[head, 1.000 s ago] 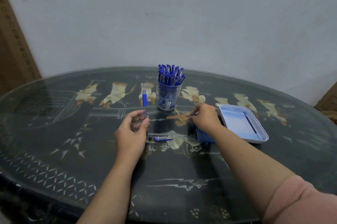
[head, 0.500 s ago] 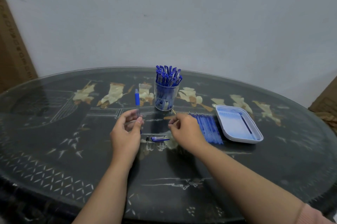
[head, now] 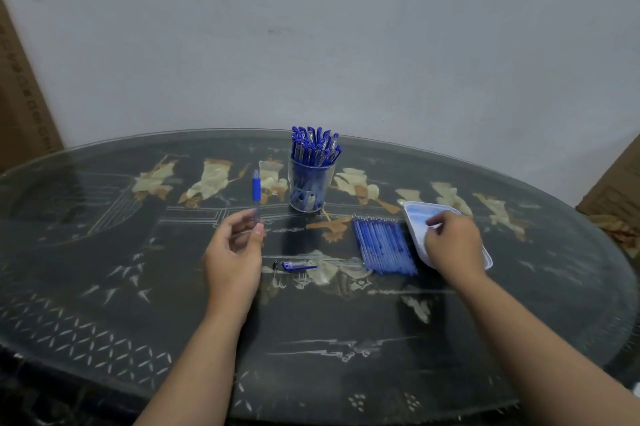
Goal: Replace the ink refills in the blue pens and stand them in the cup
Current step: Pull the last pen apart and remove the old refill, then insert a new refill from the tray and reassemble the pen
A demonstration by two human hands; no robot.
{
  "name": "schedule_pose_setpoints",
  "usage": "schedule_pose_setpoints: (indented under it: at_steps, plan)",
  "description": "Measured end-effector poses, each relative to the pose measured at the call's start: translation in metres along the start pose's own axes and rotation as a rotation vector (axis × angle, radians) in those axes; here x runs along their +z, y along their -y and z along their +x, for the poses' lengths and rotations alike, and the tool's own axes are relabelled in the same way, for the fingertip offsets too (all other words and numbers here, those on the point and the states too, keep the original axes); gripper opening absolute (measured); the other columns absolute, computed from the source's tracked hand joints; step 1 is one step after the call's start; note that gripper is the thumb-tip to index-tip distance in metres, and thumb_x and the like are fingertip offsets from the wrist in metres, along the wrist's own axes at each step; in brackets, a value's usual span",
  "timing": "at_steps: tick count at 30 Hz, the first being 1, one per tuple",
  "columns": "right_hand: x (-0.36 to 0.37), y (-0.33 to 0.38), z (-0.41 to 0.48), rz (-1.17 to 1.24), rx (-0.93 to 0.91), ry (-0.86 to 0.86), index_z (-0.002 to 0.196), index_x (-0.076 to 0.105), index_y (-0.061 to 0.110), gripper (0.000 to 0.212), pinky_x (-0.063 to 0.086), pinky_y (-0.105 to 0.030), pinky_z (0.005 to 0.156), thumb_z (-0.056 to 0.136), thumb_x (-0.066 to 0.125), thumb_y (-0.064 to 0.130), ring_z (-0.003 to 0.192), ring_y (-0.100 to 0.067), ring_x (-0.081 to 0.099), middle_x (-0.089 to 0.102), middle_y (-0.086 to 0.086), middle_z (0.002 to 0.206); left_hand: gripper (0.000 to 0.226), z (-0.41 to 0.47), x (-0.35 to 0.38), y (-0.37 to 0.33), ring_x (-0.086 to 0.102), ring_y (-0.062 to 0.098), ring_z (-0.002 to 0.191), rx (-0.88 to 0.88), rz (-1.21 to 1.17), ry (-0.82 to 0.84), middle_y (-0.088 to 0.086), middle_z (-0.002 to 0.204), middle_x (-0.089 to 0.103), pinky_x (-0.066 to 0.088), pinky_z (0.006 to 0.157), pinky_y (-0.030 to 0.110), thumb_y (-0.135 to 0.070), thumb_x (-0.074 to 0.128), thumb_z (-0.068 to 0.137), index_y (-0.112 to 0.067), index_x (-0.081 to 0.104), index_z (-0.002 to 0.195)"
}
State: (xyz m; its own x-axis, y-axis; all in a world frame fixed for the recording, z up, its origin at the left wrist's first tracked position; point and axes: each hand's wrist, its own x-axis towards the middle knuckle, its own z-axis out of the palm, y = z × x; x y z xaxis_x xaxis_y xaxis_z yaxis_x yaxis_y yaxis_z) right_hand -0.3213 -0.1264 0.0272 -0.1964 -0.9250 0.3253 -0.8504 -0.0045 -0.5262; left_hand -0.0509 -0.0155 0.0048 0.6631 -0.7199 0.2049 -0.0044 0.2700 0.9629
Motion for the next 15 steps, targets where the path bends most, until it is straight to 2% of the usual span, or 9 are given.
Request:
schedule_pose_setpoints:
  at_steps: [2,5,7,12,15]
  plan:
    - [-0.008,-0.024,0.015,-0.145,0.069,0.019,0.107,0.069,0.007,0.034,0.043,-0.035,0.080,0.082,0.047,-0.001,0.105,-0.035,0.056,0.063,-0.019,0.112,0.025,-0.005,0.004,-0.005,0.068,0.009,0.081,0.034,0.019,0.040,-0.002,0.094,0.069,0.054,0.075,0.016,-0.003,0.064,0.089,-0.027,0.066,0.097]
    - [-0.016,-0.042,0.024,-0.347,0.100,0.096,0.106,0.069,0.001,0.033,0.040,-0.030,0.070,0.081,0.049,-0.002,0.101,-0.037,0.057,0.063,-0.022,0.108,0.023,-0.013,0.016,-0.014,0.067,0.006,0.077,0.061,-0.003,0.131,-0.001,0.092,0.069,0.051,0.069,0.009,0.001,0.064,0.089,-0.018,0.067,0.100]
    - [-0.018,-0.043,0.026,-0.411,0.102,0.132,0.104,0.066,-0.003,0.028,0.038,-0.031,0.068,0.082,0.049,-0.004,0.100,-0.038,0.057,0.062,-0.022,0.107,0.023,-0.019,0.025,-0.017,0.067,0.004,0.076,0.071,-0.024,0.177,-0.001,0.090,0.069,0.051,0.069,0.010,0.001,0.064,0.088,-0.020,0.067,0.098]
    - [-0.012,-0.033,0.026,-0.553,0.097,0.208,0.117,0.059,0.000,0.032,0.045,-0.034,0.077,0.089,0.043,-0.004,0.109,-0.035,0.057,0.059,-0.019,0.118,0.030,-0.029,0.032,-0.007,0.068,0.010,0.081,0.126,0.010,0.151,0.000,0.092,0.070,0.050,0.071,0.011,0.000,0.067,0.087,-0.029,0.066,0.096]
    - [-0.009,-0.031,0.028,-0.561,0.116,0.222,0.120,0.058,0.002,0.032,0.046,-0.034,0.079,0.092,0.042,-0.001,0.110,-0.035,0.056,0.058,-0.019,0.120,0.031,-0.028,0.030,0.000,0.069,0.012,0.084,0.145,0.049,0.129,-0.001,0.093,0.070,0.051,0.073,0.011,0.000,0.068,0.086,-0.030,0.066,0.096]
